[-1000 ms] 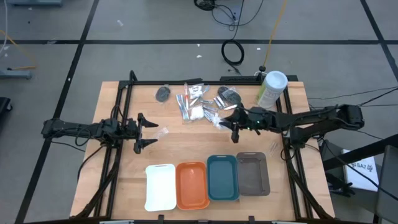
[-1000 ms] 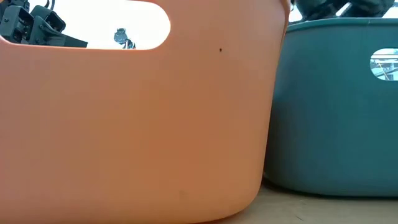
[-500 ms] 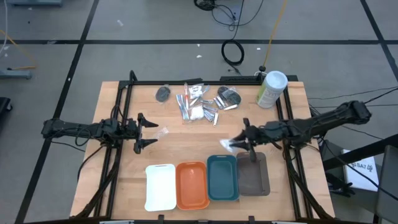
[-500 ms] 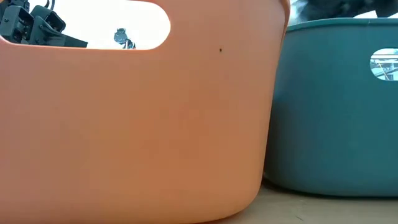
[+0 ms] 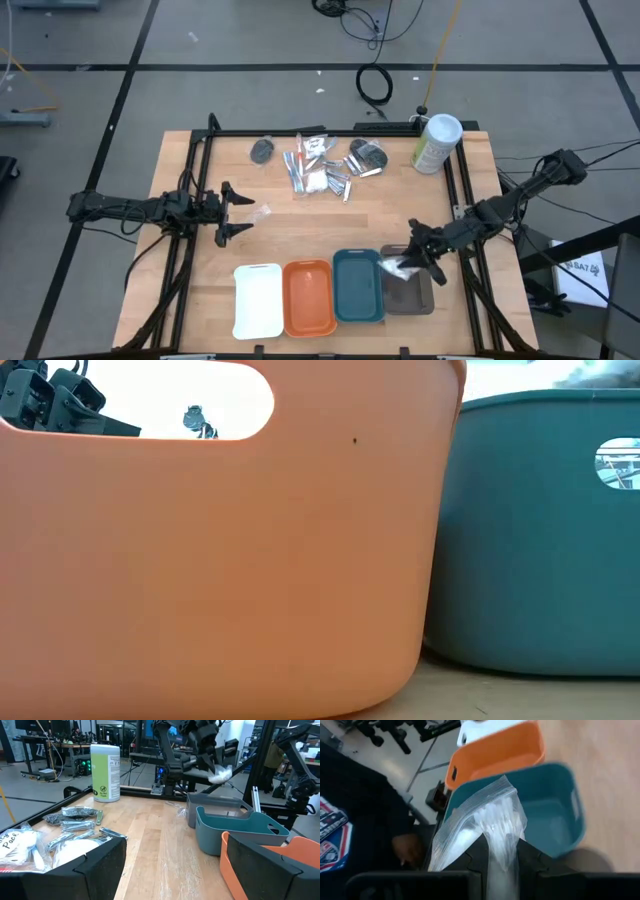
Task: Pick & Place Travel size toiletries
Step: Put the white cotton pack into the black bin
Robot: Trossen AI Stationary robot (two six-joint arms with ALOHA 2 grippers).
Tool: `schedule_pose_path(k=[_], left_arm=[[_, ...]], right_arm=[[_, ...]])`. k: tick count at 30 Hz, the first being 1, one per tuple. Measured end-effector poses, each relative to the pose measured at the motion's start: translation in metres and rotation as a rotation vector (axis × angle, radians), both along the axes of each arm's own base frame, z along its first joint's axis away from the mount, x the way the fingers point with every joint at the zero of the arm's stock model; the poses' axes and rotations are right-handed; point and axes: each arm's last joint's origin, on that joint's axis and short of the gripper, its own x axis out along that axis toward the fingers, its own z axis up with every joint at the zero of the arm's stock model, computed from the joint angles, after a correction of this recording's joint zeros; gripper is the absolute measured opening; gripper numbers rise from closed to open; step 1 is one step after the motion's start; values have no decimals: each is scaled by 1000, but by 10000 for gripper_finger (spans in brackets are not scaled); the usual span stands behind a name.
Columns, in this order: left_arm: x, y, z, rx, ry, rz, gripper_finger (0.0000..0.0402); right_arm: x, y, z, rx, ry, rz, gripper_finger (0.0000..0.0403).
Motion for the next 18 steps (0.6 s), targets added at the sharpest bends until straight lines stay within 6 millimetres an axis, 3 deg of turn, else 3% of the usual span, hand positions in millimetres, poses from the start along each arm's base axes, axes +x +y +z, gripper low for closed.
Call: schedule_pose_path(k=[9,18], left_arm=[[0,0,0,0,0,0,340],[0,0,0,0,0,-1,340]], right_arm=[[-8,4,-33,93,27,-4,57],[-13,0,-28,117,-49,7,147]])
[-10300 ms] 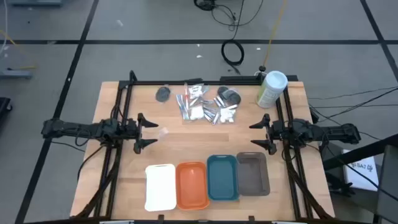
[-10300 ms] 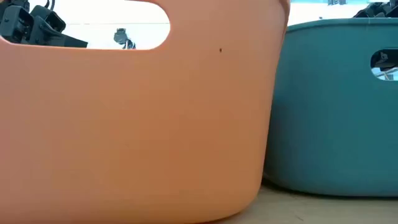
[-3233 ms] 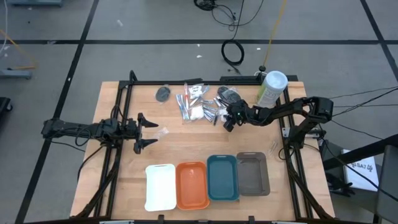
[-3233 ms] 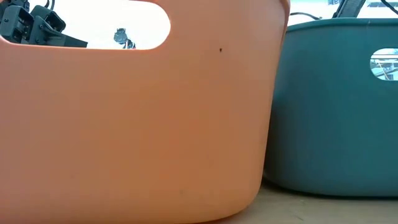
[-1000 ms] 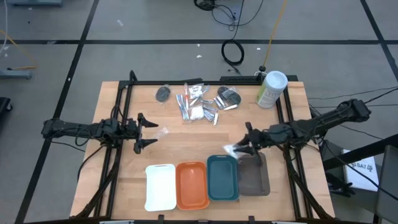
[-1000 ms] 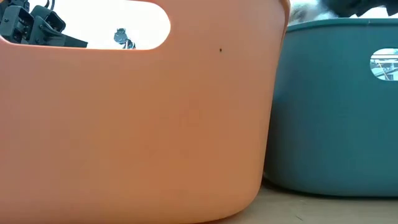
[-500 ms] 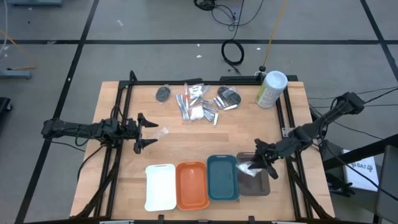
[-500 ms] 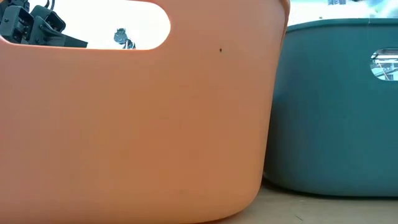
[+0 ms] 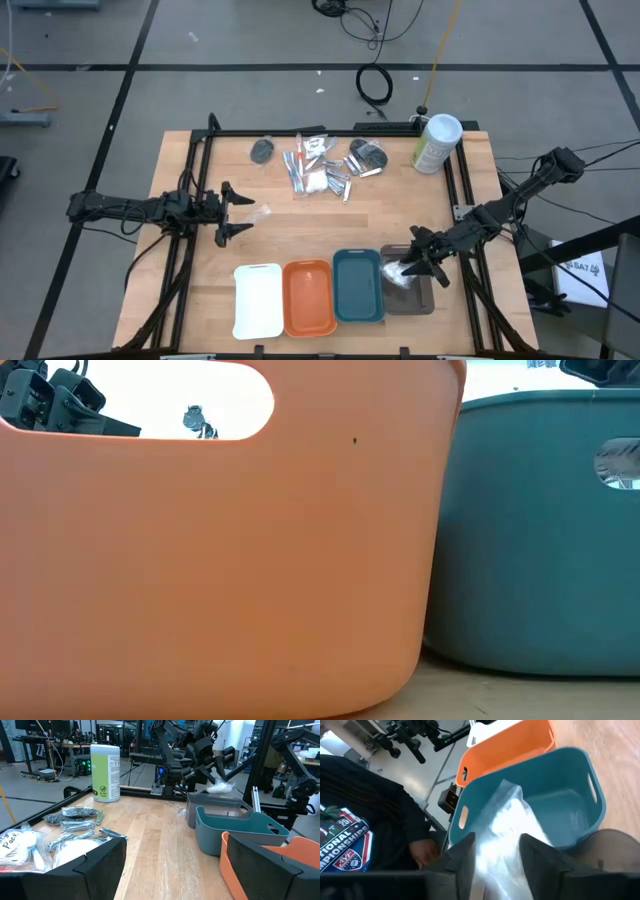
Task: Pick & Place Travel size toiletries
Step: Put the white cotton pack into the black bin, then put the black hairbrush into the blue bin
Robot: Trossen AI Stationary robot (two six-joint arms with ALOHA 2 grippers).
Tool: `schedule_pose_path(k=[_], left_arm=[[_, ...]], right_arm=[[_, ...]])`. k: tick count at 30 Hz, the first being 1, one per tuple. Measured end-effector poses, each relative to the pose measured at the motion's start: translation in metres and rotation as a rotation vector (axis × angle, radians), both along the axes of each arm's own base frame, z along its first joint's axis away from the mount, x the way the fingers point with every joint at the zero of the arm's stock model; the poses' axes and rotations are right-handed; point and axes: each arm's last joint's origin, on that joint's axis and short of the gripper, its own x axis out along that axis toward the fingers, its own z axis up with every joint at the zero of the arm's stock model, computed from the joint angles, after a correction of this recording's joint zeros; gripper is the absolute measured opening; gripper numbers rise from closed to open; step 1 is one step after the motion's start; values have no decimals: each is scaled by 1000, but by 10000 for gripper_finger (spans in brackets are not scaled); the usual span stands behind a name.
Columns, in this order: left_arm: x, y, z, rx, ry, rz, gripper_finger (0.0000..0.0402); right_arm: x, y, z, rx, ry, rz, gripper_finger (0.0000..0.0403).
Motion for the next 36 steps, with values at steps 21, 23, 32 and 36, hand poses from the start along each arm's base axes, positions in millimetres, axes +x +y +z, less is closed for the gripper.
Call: schedule_pose_path(k=[21,23,32,36], left_arm=[[0,0,0,0,0,0,340],[0,0,0,0,0,0,340],[0,0,0,0,0,0,340],[0,0,0,0,0,0,340]], right_arm=[[8,-16,38,-454,-585,-66,211],[11,-21,41,-576,-627,-159,212],[32,-54,39,-835,-503,-605,209],[40,-65,22,-820,-412,-660,208]])
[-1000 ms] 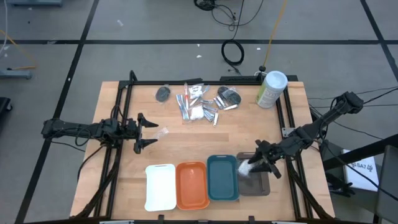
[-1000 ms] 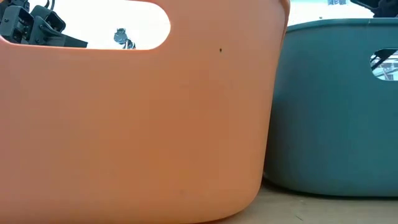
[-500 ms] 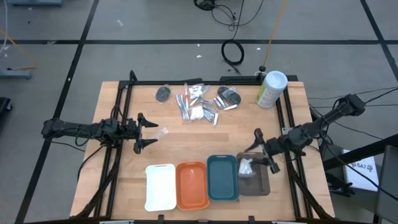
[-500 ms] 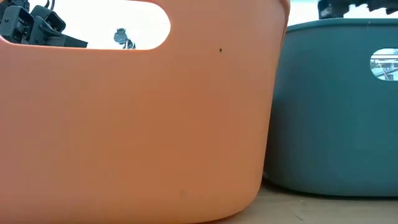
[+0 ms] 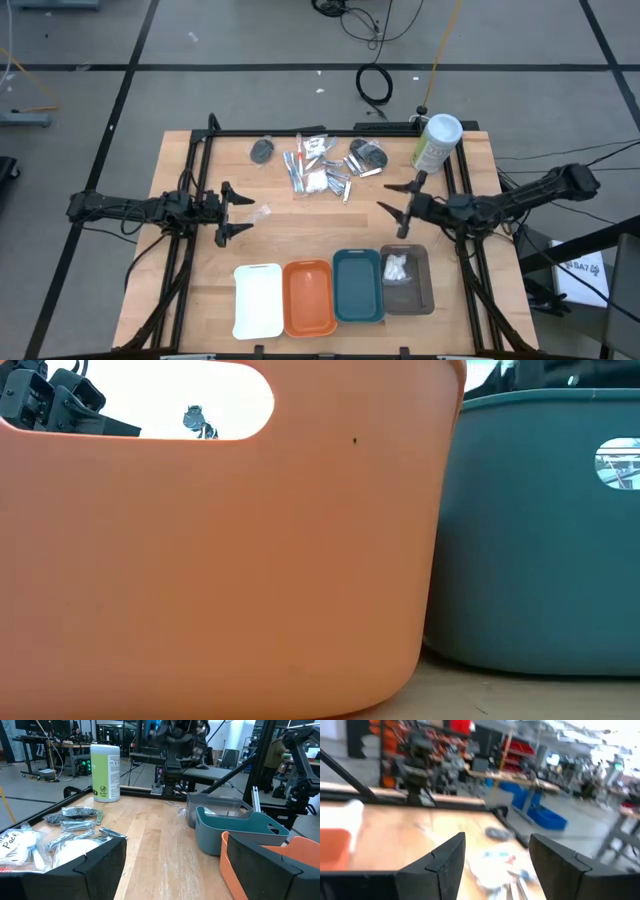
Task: Pick & Place Travel size toiletries
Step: Put the black hairbrush into the blue bin
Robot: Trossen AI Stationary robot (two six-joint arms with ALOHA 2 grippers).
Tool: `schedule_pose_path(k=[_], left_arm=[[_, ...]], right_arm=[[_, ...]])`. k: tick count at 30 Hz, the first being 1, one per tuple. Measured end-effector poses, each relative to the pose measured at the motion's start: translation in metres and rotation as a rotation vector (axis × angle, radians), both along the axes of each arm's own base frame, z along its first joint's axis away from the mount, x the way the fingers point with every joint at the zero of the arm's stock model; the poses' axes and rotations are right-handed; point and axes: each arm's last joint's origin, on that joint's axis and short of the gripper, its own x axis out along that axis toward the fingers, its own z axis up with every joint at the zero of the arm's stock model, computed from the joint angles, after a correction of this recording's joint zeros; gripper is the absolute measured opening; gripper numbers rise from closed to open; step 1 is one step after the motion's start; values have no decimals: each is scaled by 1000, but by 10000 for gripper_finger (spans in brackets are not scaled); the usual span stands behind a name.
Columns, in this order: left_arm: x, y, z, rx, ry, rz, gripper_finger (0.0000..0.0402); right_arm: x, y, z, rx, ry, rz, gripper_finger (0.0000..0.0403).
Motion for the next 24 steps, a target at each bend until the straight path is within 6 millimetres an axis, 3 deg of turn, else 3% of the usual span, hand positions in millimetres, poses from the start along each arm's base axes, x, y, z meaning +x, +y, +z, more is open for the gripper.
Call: schedule_pose_path(k=[5,16,19,24], left_arm=[[0,0,0,0,0,0,340],[0,0,0,0,0,0,340],[0,0,0,0,0,0,340],[0,0,0,0,0,0,340]], right_arm=[[0,-16,-15,103,-1,-199,208],[-4,-41,-44,233,77,-347,222],[4,-51,-49,291,150,-346,239],[26,-82,-38,363,262,-335,268]])
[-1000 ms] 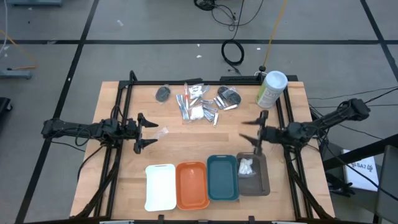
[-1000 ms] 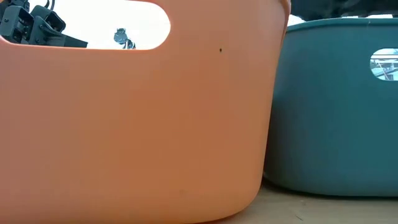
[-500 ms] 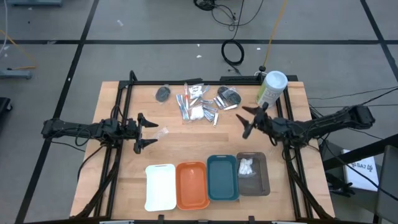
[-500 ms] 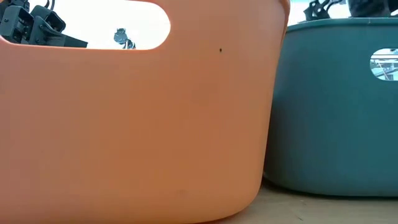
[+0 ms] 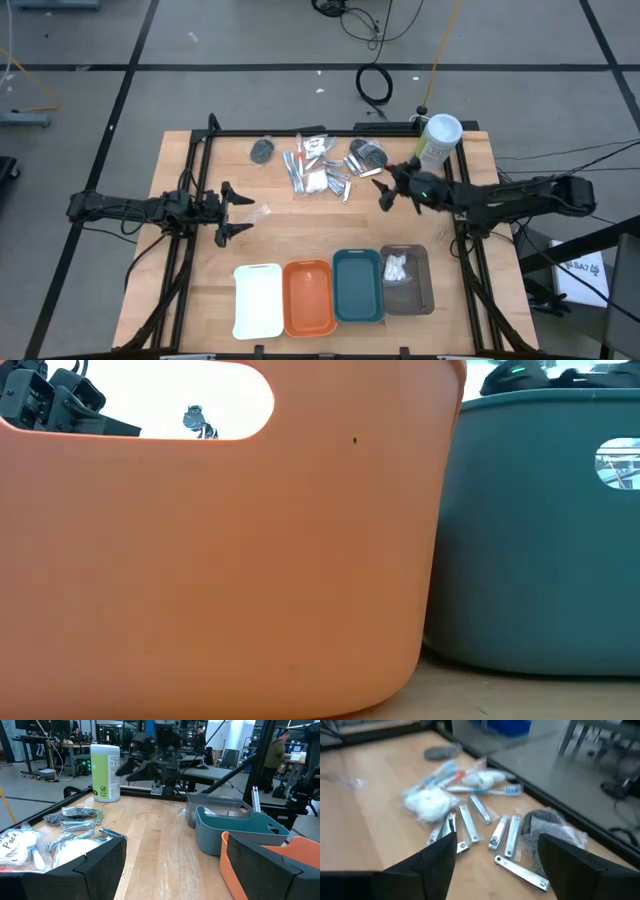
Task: Pick & Place Travel size toiletries
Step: Put the black hairbrush into the blue bin
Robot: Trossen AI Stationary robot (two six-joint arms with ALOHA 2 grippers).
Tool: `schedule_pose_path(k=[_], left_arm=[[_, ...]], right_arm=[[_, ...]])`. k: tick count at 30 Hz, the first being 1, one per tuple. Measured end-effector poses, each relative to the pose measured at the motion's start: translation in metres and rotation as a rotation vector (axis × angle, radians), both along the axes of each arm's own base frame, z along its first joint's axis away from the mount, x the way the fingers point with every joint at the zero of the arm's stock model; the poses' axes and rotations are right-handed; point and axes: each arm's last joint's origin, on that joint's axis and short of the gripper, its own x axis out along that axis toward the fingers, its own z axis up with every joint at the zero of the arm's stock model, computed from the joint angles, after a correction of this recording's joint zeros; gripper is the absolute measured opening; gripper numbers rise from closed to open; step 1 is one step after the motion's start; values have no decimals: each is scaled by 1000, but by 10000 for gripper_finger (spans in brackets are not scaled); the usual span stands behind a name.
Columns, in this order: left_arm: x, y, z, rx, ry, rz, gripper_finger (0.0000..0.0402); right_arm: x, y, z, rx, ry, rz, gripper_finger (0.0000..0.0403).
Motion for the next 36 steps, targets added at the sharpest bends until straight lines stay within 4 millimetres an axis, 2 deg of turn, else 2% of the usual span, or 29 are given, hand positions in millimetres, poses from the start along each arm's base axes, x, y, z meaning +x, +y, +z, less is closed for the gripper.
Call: schedule_pose_path(k=[7,10,13,20,26,31,36], left_arm=[[0,0,0,0,-1,0,340],[0,0,0,0,0,0,340],[0,0,0,0,0,0,340],[0,0,0,0,0,0,340],[0,0,0,0,0,0,340],[0,0,0,0,0,0,340],[0,0,0,0,0,0,340]], right_arm=[[21,-63,2,99,95,-64,266],[23,-87,-6,151,113,-95,258],[23,-101,-21,221,142,-104,255],[25,-113,-60,289,259,-137,258],[29,-117,-72,292,266,-140,254],[29,-117,-74,295,273,-142,220],[28,-117,-74,299,275,-140,160]])
